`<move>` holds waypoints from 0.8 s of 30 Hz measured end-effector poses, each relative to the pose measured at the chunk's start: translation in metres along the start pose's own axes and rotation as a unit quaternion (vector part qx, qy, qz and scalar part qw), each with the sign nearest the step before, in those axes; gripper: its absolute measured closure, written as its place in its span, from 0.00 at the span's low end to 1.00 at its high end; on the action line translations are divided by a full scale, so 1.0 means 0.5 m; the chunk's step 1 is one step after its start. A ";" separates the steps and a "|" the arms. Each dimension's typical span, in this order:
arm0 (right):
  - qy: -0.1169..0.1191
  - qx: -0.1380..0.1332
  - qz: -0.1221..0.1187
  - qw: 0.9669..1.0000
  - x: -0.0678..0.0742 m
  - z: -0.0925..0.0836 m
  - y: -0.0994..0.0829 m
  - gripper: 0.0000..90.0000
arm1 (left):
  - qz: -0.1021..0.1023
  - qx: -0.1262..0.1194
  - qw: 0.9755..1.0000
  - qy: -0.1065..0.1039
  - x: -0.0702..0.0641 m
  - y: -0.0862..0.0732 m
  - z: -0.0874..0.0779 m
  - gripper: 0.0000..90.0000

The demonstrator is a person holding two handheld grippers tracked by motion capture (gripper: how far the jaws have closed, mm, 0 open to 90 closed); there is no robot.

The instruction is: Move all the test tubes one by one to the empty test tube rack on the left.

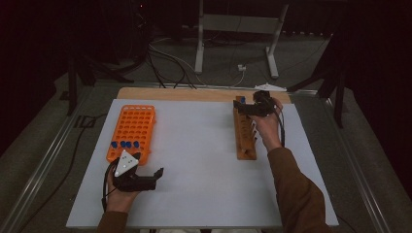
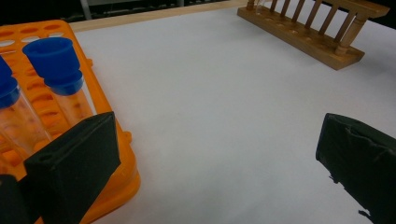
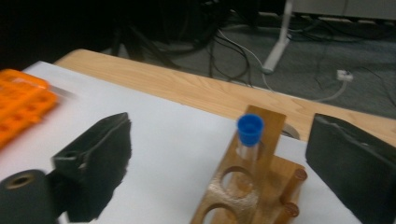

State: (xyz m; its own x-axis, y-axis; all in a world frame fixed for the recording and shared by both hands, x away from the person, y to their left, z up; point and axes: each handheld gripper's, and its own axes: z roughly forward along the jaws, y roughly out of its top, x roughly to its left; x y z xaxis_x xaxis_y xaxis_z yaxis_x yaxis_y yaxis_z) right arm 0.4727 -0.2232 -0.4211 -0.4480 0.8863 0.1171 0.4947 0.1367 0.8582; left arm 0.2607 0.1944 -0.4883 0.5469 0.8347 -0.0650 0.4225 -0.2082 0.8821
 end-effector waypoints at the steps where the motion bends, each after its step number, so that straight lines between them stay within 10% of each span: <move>1: -0.005 0.004 -0.002 1.000 -0.003 0.009 -0.002 0.13 | 0.000 0.000 1.000 0.000 0.000 0.000 0.000 0.01; 10: -0.029 -0.001 0.000 1.000 -0.021 0.045 -0.006 0.59 | -0.002 -0.005 1.000 -0.001 0.001 -0.001 -0.004 0.01; 24: -0.055 0.039 -0.019 0.998 -0.020 0.080 -0.022 0.83 | -0.002 -0.005 1.000 -0.001 -0.001 -0.003 -0.007 0.01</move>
State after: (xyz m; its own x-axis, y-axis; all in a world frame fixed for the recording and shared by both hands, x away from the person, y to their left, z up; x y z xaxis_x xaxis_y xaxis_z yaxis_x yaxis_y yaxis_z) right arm 0.5014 -0.2158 -0.4515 -0.3849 0.9226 0.0250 0.5370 0.2018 0.8191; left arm 0.2574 0.1962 -0.4877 0.5466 0.8346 -0.0686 0.4169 -0.2002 0.8866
